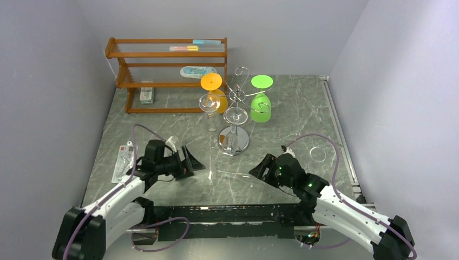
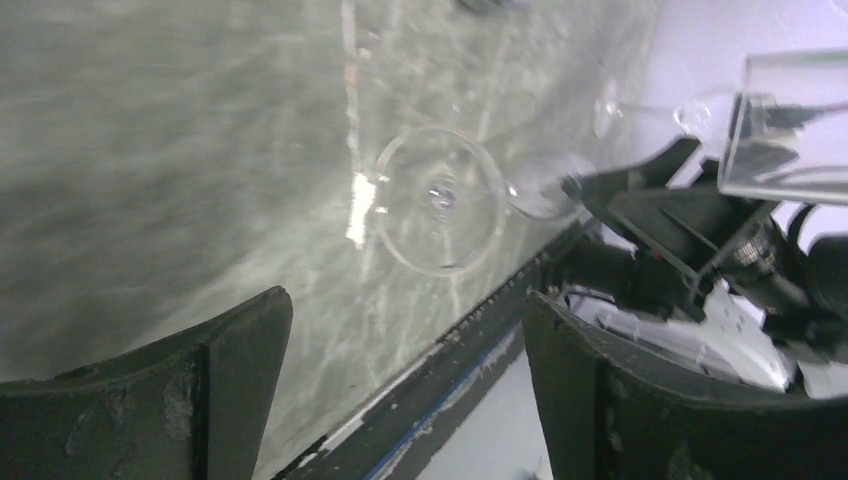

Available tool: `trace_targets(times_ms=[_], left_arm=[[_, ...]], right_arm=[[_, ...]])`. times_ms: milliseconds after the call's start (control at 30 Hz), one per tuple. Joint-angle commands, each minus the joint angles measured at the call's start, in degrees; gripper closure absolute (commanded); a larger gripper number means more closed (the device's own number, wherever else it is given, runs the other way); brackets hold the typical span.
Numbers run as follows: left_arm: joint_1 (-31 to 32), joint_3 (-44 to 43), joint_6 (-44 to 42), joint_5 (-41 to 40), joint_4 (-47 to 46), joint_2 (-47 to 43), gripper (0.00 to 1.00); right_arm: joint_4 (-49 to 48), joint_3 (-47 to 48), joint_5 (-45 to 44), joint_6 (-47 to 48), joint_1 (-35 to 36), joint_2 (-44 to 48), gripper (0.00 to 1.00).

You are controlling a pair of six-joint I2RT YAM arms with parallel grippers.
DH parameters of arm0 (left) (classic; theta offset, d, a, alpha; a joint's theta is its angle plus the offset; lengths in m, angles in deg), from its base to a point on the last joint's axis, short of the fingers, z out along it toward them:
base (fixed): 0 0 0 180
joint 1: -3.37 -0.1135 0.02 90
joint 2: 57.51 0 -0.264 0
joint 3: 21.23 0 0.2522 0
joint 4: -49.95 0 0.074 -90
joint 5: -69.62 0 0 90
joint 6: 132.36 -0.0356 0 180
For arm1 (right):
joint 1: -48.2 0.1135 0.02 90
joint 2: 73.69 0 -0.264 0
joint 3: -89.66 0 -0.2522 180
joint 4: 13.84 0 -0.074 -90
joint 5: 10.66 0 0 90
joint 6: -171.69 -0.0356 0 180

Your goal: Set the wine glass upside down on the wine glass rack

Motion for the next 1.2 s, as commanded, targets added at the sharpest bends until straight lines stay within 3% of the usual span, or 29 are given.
trace_targets(times_ms=[0,167,233,367,667,867,1067,1167], left_arm=[[6.52,0.61,4.8,4.2,-19.83,6.01,0.12],[10.91,-2.65,2.53,1.02,-23.18,14.87,0.18],[11.9,-3.04,2.52,0.81,-24.38,16.99,0.24],[13.06,-4.74,0.08,-1.89,-20.58,19.21,0.44],[13.3,-5.66,-2.01,-5.13,-17.59,20.4,0.66],[13.28,-5.99,-1.72,-4.86,-18.07,21.89,0.69],[13.28,-6.63,-2.26,-6.93,-15.12,20.27,0.68],[13.26,-7.41,-1.84,-10.42,-10.94,17.07,0.6]], right_arm=[[-2.99,-1.38,-0.42,-0.32,0.37,1.3,0.3],[-3.95,-2.21,-0.05,-0.06,0.38,2.77,0.34],[-4.34,-2.19,0.33,0.3,0.42,3.14,0.36],[-5.06,-1.69,1.48,0.94,0.36,3.99,0.43],[-6.83,-0.33,5.41,2.75,0.38,8.72,0.52],[-10.39,0.36,9.53,4.13,0.4,3.68,0.67],[-9.39,2.37,8.02,5.37,0.37,1.25,0.98],[-7.44,3.92,7.0,6.28,0.4,1.79,1.0]])
